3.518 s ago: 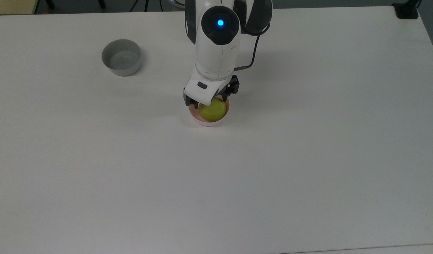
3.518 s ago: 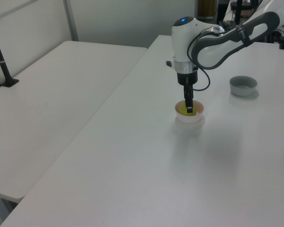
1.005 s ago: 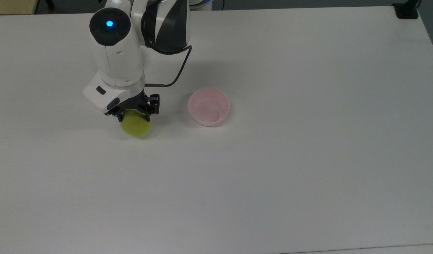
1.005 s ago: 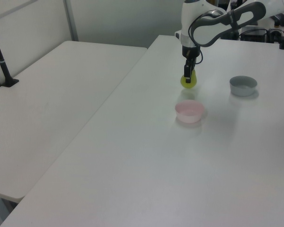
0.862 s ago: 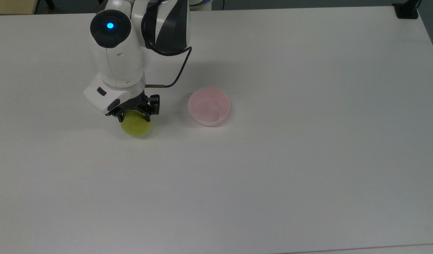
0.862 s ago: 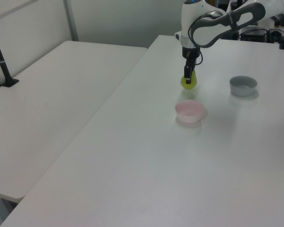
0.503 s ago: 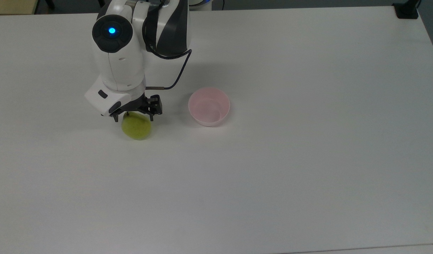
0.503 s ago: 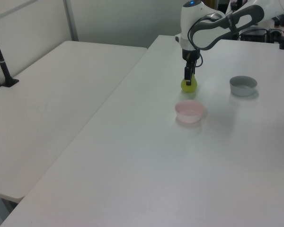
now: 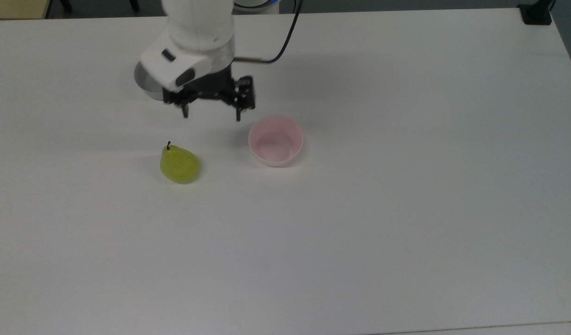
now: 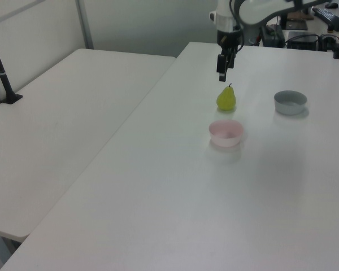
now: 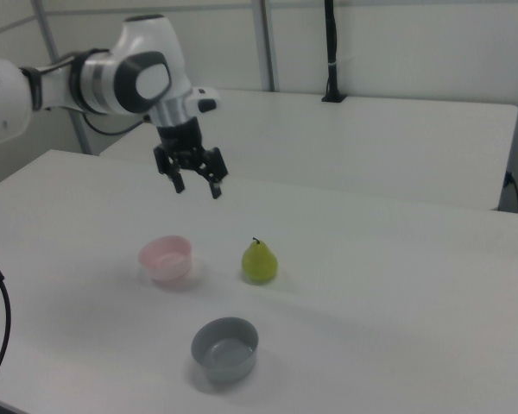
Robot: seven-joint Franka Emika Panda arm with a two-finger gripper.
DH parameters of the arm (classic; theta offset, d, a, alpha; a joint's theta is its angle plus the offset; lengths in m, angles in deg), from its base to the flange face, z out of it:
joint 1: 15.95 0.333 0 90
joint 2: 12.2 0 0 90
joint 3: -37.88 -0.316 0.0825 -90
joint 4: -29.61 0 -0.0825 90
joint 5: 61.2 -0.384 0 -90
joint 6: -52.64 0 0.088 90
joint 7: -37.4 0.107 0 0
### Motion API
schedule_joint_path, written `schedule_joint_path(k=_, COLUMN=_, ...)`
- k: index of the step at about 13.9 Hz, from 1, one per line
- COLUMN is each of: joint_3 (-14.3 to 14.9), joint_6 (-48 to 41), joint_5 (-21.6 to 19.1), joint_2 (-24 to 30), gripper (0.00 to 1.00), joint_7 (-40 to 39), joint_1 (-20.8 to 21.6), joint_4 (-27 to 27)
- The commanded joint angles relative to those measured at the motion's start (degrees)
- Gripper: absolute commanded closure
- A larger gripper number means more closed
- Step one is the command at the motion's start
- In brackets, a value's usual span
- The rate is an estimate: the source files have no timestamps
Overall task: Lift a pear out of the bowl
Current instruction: 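Open the gripper to release the pear and raise it away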
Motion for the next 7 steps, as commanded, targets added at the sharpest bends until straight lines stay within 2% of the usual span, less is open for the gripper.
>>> schedule_joint_path(k=1, joint_3=-0.08, joint_6=-7.72, joint_5=-0.17, joint_2=7.9, gripper=0.0, joint_7=2.53, joint_1=1.97, joint_4=-1.94)
schedule_joint_path(k=7, joint_3=0.54, joint_6=-10.72, joint_5=-0.17, joint_2=10.38, gripper=0.0, joint_7=2.79, joint_1=1.0, joint_4=-2.03)
